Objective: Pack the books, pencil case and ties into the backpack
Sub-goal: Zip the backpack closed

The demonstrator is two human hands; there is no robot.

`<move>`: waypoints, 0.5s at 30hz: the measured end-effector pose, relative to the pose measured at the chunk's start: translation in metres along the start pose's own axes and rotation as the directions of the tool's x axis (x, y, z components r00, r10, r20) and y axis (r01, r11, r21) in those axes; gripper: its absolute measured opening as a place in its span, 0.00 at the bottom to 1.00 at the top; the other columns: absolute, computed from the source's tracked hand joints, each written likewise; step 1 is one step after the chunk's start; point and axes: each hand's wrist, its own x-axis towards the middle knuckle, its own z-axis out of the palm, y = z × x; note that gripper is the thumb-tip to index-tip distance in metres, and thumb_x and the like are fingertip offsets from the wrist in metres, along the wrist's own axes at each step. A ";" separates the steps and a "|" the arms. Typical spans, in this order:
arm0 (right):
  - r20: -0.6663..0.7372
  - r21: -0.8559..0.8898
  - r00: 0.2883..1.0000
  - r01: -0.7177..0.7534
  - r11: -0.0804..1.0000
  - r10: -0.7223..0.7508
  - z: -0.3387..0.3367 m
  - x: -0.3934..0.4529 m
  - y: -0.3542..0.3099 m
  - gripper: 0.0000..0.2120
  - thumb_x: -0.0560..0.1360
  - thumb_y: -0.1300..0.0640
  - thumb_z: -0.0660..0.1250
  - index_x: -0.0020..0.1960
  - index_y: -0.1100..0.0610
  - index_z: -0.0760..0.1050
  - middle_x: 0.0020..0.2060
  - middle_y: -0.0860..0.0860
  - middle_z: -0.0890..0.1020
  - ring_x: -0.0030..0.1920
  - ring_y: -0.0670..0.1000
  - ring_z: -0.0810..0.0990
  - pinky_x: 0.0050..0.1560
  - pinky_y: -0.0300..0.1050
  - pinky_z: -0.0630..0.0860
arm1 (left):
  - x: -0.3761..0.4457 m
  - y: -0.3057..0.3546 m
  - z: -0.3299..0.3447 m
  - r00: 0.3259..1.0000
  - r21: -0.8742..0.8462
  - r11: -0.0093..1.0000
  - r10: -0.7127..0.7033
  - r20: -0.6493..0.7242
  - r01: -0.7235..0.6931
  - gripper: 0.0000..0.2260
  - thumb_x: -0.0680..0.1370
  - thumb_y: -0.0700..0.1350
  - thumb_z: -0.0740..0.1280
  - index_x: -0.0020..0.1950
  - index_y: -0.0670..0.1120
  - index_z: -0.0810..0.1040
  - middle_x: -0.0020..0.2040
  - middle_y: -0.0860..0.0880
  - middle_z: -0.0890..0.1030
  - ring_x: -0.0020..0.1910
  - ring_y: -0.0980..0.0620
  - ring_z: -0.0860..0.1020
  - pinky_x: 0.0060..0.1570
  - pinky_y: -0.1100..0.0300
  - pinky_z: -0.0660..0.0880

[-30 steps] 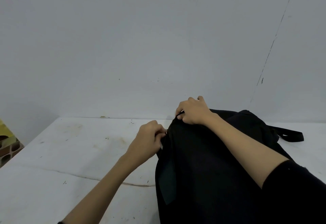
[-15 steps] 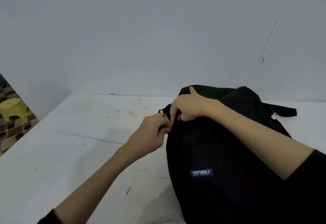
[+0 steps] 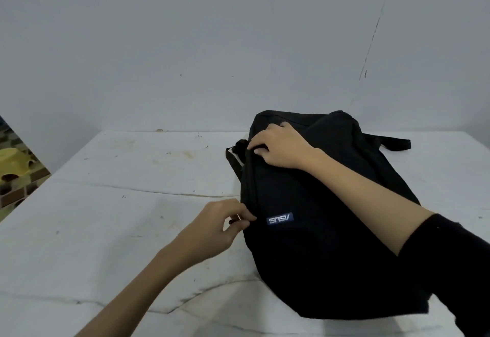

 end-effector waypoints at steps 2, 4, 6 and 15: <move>-0.107 0.114 0.994 0.001 0.994 0.012 -0.002 -0.026 0.009 0.14 0.78 0.55 0.61 0.63 0.50 0.76 0.63 0.46 0.76 0.64 0.50 0.69 0.65 0.49 0.62 | -0.009 0.002 0.011 0.991 0.154 0.986 0.083 -0.109 -0.065 0.09 0.77 0.49 0.65 0.57 0.51 0.78 0.52 0.57 0.74 0.51 0.62 0.73 0.51 0.73 0.68; -0.256 0.199 0.966 0.012 0.980 0.040 0.000 -0.066 0.022 0.14 0.77 0.53 0.63 0.62 0.52 0.77 0.62 0.47 0.77 0.65 0.50 0.69 0.65 0.50 0.65 | -0.019 0.009 0.023 0.976 0.297 0.945 0.177 -0.125 -0.134 0.15 0.76 0.58 0.61 0.59 0.53 0.75 0.55 0.57 0.73 0.53 0.62 0.70 0.54 0.71 0.67; -0.367 0.252 0.925 -0.002 0.968 0.098 0.005 -0.111 0.035 0.17 0.76 0.46 0.63 0.61 0.51 0.77 0.62 0.47 0.76 0.64 0.49 0.70 0.65 0.52 0.68 | -0.024 0.015 0.037 0.968 0.389 0.905 0.229 -0.100 -0.173 0.18 0.75 0.62 0.60 0.61 0.54 0.73 0.56 0.57 0.74 0.55 0.59 0.69 0.55 0.67 0.70; -0.079 0.108 0.994 -0.073 0.991 0.082 0.035 -0.268 0.088 0.40 0.69 0.23 0.48 0.75 0.43 0.55 0.73 0.36 0.56 0.73 0.35 0.51 0.72 0.37 0.48 | -0.026 0.027 0.071 0.921 0.608 0.752 0.380 -0.084 -0.255 0.20 0.77 0.61 0.56 0.53 0.49 0.79 0.57 0.52 0.79 0.59 0.52 0.72 0.58 0.60 0.65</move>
